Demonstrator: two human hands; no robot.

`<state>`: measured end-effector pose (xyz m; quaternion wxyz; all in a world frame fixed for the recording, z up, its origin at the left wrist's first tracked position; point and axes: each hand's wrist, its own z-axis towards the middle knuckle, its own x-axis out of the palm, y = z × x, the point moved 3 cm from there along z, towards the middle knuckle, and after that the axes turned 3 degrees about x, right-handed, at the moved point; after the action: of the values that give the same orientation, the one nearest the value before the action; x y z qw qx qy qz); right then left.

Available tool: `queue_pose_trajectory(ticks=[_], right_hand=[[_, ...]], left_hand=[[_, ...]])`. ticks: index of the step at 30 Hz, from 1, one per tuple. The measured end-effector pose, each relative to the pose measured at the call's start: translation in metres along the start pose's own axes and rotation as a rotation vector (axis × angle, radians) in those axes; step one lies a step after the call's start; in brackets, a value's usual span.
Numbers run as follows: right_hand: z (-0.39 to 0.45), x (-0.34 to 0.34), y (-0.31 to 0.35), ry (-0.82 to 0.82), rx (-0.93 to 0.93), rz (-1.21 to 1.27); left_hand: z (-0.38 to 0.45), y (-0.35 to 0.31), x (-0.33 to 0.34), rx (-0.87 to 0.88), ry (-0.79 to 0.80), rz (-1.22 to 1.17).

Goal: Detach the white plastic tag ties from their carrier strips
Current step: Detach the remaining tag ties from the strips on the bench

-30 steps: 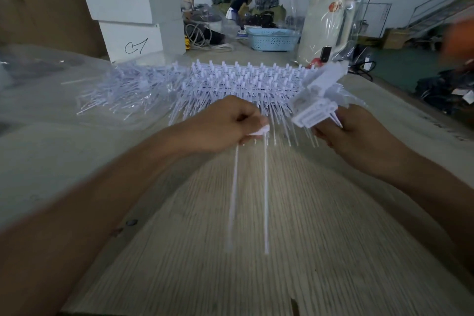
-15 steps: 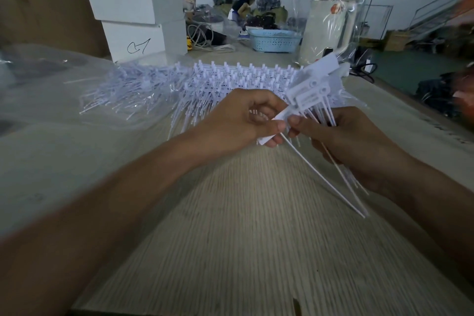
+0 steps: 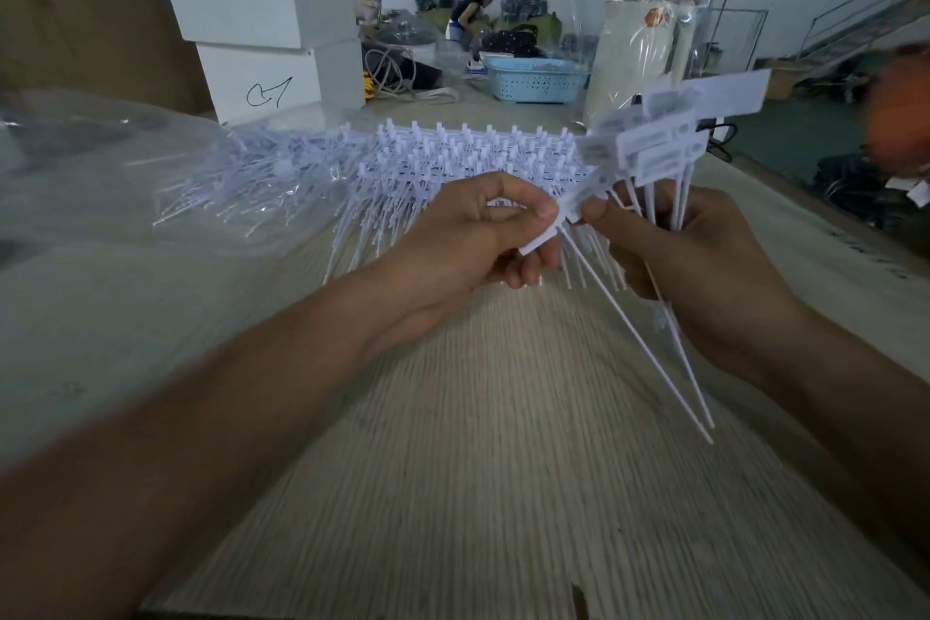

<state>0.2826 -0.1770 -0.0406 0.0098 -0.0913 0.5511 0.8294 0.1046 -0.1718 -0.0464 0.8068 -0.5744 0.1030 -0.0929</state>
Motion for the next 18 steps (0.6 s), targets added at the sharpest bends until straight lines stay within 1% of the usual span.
queue_pose_trajectory(ticks=[3, 5, 8, 12, 15, 18], right_hand=[[-0.002, 0.001, 0.005, 0.024, -0.032, 0.033], [-0.004, 0.002, 0.009, 0.026, -0.121, 0.007], [-0.007, 0.006, 0.012, 0.075, -0.275, -0.072], [-0.009, 0.009, 0.017, 0.175, -0.342, -0.156], [-0.010, 0.009, 0.022, 0.199, -0.375, -0.228], [-0.008, 0.002, 0.015, 0.203, -0.375, -0.243]], left_hand=[[0.000, 0.000, 0.003, 0.000, -0.034, -0.045], [0.001, 0.000, 0.002, -0.014, -0.044, -0.061], [0.002, 0.000, -0.003, -0.052, -0.036, -0.065], [0.004, -0.001, -0.011, -0.052, 0.048, -0.037], [0.003, -0.003, -0.014, -0.001, 0.165, 0.006], [0.004, -0.003, -0.017, 0.019, 0.214, 0.048]])
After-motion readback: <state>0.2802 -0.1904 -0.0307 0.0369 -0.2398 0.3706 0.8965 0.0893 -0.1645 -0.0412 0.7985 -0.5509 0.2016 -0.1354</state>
